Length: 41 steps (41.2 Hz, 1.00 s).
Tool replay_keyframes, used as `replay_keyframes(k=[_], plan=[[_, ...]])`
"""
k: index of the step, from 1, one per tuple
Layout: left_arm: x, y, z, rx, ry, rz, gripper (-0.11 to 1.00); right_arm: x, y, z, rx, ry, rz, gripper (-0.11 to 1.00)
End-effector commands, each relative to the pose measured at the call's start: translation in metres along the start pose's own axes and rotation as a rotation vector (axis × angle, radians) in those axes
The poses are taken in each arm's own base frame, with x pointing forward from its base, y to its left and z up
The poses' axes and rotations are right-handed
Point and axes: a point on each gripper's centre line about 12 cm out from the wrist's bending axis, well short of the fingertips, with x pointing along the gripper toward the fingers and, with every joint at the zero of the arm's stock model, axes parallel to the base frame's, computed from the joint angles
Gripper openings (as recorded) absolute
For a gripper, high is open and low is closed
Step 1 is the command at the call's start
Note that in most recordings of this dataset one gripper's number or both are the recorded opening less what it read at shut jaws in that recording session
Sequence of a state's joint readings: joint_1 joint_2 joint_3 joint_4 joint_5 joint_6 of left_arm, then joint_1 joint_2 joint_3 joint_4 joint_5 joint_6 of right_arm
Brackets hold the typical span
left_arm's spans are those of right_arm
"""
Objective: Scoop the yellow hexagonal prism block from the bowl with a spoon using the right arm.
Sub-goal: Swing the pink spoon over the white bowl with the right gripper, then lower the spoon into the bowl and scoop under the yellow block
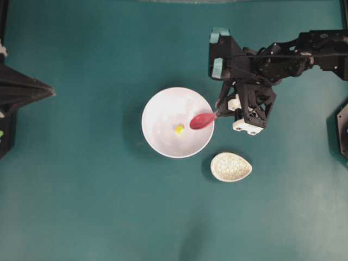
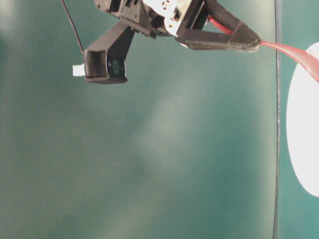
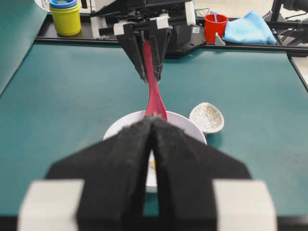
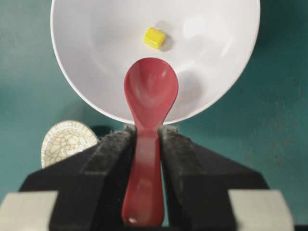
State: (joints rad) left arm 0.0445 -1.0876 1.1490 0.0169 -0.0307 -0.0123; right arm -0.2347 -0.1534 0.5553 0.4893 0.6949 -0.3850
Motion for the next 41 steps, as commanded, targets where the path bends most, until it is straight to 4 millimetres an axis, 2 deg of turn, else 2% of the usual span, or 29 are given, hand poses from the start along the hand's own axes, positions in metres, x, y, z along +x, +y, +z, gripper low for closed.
replay_keyframes(k=[1,16,41], plan=[[0.002,0.000,0.009,0.006,-0.017,0.002,0.03,-0.008,0.003,0.013,-0.002,-0.022,0.007,0.24],[0.002,0.000,0.009,0.006,-0.015,0.002,0.03,0.003,0.010,0.025,0.012,0.017,0.033,0.24],[0.002,0.000,0.009,0.006,-0.018,0.002,0.03,0.028,0.007,0.021,0.005,0.039,0.017,0.24]])
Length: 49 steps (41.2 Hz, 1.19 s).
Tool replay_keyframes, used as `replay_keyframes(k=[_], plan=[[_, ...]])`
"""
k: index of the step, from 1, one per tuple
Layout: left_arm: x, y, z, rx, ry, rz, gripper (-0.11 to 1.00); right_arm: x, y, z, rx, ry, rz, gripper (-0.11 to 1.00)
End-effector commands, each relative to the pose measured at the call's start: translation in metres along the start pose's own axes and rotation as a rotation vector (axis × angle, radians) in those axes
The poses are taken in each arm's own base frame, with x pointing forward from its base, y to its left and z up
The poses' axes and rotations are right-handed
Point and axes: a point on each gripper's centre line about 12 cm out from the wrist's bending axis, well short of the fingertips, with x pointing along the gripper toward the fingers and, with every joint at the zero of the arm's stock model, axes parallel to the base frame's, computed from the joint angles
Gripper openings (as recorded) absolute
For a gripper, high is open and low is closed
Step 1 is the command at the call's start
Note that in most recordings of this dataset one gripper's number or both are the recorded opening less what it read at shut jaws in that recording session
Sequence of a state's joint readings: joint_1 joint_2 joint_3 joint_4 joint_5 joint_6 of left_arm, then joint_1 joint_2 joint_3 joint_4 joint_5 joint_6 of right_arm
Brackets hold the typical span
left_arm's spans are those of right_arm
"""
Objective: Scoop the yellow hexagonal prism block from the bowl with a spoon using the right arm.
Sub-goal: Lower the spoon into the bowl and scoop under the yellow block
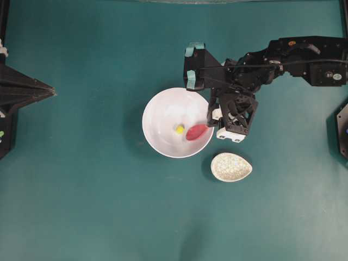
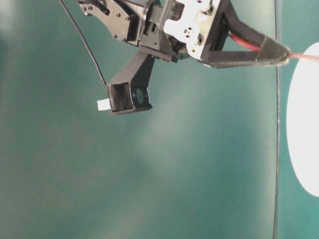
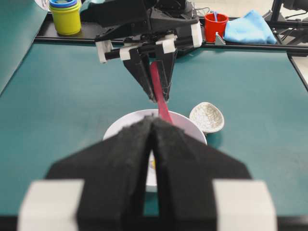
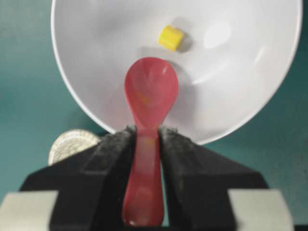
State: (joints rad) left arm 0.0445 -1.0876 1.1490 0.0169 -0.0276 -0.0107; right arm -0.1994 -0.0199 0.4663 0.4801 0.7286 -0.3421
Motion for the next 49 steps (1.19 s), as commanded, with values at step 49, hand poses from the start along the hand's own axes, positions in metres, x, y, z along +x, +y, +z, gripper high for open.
replay_keyframes(k=[49], plan=[[0.001,0.000,0.010,0.003,-0.025,0.002,0.03,0.022,-0.014,0.007,-0.007,-0.221,-0.115,0.24]])
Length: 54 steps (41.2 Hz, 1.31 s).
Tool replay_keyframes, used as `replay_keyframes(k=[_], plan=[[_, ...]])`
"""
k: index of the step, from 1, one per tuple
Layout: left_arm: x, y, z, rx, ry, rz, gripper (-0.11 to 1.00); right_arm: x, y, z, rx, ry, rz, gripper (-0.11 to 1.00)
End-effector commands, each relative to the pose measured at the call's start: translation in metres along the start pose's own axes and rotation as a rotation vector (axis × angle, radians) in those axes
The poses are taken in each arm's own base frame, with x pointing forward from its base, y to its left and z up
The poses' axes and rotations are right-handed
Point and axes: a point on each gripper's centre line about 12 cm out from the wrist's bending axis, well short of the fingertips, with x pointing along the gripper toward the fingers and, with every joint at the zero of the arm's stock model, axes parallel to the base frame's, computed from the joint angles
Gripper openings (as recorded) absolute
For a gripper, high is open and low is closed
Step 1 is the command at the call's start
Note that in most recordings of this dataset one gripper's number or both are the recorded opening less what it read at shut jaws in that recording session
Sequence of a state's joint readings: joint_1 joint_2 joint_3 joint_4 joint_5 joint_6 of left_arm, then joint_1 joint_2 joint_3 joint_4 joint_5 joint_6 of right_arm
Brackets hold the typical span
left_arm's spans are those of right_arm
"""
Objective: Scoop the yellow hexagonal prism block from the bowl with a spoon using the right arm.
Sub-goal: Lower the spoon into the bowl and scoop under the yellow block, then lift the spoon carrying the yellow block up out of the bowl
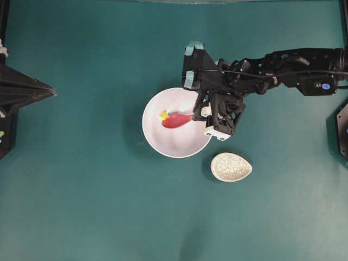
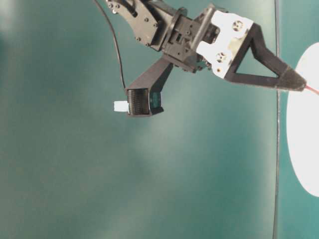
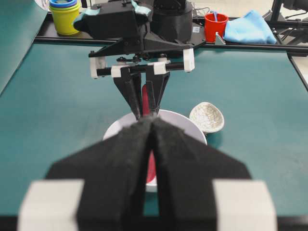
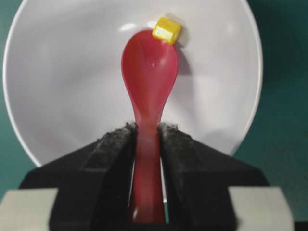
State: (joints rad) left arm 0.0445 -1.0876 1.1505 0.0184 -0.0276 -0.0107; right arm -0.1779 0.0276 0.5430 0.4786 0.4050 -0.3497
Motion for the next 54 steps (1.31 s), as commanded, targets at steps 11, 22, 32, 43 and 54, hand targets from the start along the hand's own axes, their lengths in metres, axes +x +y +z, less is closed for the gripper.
replay_keyframes(k=[11,22,32,43,54], plan=[[0.001,0.000,0.011,0.002,-0.026,0.002,0.03,-0.001,0.001,-0.001,-0.007,-0.074,-0.028,0.24],[0.001,0.000,0.011,0.002,-0.026,0.002,0.03,0.003,0.002,-0.007,-0.003,-0.106,-0.046,0.24],[0.001,0.000,0.011,0.002,-0.026,0.002,0.03,0.005,0.004,-0.009,-0.005,-0.145,-0.059,0.24],[0.001,0.000,0.011,0.002,-0.026,0.002,0.03,0.005,0.003,-0.010,-0.008,-0.183,-0.076,0.24],[0.001,0.000,0.011,0.002,-0.026,0.002,0.03,0.006,0.002,-0.010,-0.012,-0.234,-0.099,0.24]])
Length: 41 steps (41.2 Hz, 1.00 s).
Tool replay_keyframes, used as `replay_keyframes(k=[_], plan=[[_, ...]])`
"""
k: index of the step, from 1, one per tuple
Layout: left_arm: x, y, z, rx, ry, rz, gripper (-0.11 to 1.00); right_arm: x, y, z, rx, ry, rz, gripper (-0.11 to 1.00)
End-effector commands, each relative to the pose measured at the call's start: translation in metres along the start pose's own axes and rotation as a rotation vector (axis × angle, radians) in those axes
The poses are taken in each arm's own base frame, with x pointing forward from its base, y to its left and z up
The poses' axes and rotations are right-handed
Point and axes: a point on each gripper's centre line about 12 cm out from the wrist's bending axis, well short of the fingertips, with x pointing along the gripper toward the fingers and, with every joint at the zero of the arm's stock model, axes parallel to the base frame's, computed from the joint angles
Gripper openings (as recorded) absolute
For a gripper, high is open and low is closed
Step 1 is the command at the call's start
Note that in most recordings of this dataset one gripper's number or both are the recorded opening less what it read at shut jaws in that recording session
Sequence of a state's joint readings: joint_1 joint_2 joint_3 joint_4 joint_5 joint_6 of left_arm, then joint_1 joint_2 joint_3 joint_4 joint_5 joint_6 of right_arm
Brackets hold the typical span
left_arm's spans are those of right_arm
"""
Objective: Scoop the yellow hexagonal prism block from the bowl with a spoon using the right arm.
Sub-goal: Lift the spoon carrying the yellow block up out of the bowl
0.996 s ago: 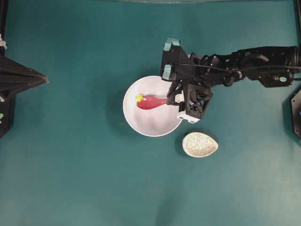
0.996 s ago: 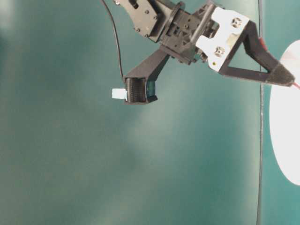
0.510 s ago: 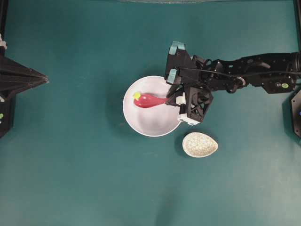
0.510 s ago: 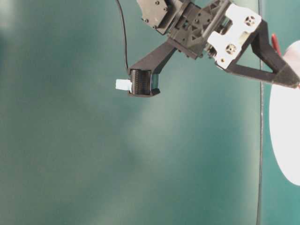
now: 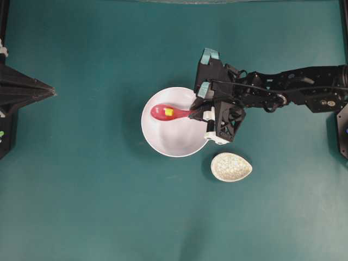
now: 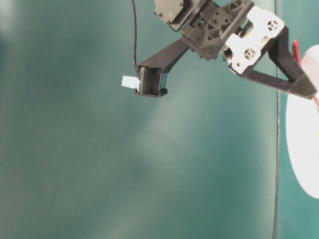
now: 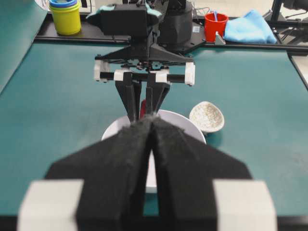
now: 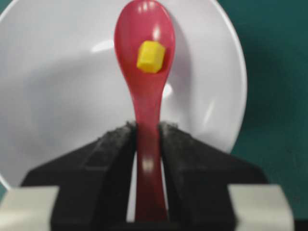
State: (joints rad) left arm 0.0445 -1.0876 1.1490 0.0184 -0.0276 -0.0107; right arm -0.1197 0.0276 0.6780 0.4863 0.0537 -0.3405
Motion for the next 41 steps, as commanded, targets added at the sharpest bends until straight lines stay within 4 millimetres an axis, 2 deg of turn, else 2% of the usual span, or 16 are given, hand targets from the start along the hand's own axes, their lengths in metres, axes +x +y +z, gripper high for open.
replay_keyframes(k=[1,21,41], plan=[[0.001,0.000,0.010,0.002,-0.025,0.002,0.03,-0.005,0.001,0.010,0.002,-0.048,-0.004,0.24],[0.001,0.000,0.010,0.002,-0.025,0.002,0.03,-0.007,0.012,0.006,-0.027,-0.069,0.007,0.24],[0.001,0.000,0.011,0.002,-0.029,0.002,0.03,-0.033,0.022,-0.010,-0.037,-0.214,-0.014,0.24]])
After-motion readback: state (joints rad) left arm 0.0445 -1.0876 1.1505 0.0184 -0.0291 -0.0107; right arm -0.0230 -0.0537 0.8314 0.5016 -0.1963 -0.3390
